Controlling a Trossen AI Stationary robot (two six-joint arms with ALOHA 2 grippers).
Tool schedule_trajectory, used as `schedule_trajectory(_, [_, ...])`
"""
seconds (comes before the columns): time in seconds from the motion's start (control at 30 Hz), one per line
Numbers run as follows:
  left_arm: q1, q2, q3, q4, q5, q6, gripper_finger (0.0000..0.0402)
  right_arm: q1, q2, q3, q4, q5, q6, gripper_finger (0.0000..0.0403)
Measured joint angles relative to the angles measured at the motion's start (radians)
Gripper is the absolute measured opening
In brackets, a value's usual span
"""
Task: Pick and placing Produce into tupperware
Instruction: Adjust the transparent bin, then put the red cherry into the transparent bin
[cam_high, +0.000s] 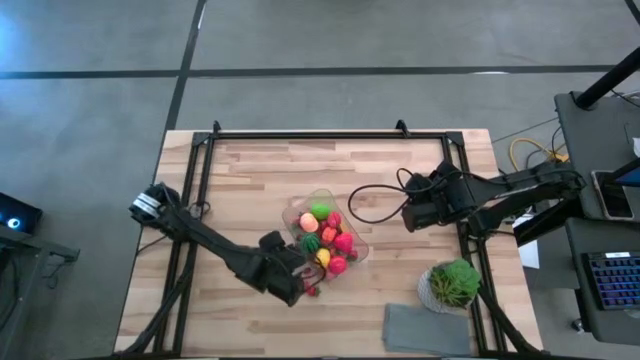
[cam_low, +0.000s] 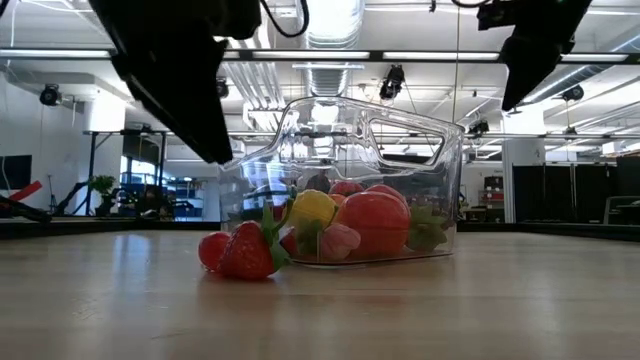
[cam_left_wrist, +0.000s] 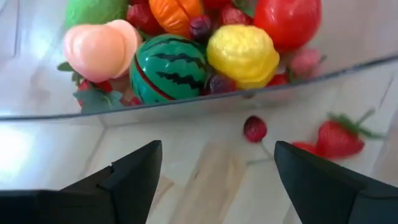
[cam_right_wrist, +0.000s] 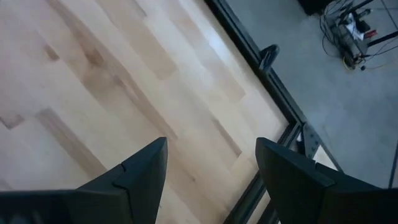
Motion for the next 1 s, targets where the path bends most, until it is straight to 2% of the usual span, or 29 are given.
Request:
schedule_trajectory(0.07, [-0.002,0.02,-0.004,0.035,-0.011,-0.044,0.0295,0.0,0.0,-0.011,-0.001,-0.008,0.001,0.0238])
schedule_trajectory(0.33, [0.049,0.069,-0.004,0.144,0.011,-0.047,0.0295,0.0,-0.004,-0.017,0.0,-0.008,-0.022,0.0238])
schedule_trajectory(0.5, [0.079,0.067,-0.011,0.172,0.012,-0.042,0.0295,0.0,-0.012,-0.017,0.0,-0.007,-0.026,0.0238])
schedule_trajectory(0.63, [0.117,0.065,-0.028,0.257,0.012,0.0,0.0295,0.0,-0.016,-0.017,-0.001,-0.002,-0.027,0.0238])
schedule_trajectory(0.87, [0.122,0.055,-0.037,0.256,0.192,0.007,0.0295,0.0,-0.016,-0.017,-0.005,0.001,-0.041,0.0238])
schedule_trajectory(1.0, [0.074,0.06,-0.042,0.256,0.195,0.046,0.0295,0.0,-0.016,-0.017,-0.005,0.001,-0.041,0.0238])
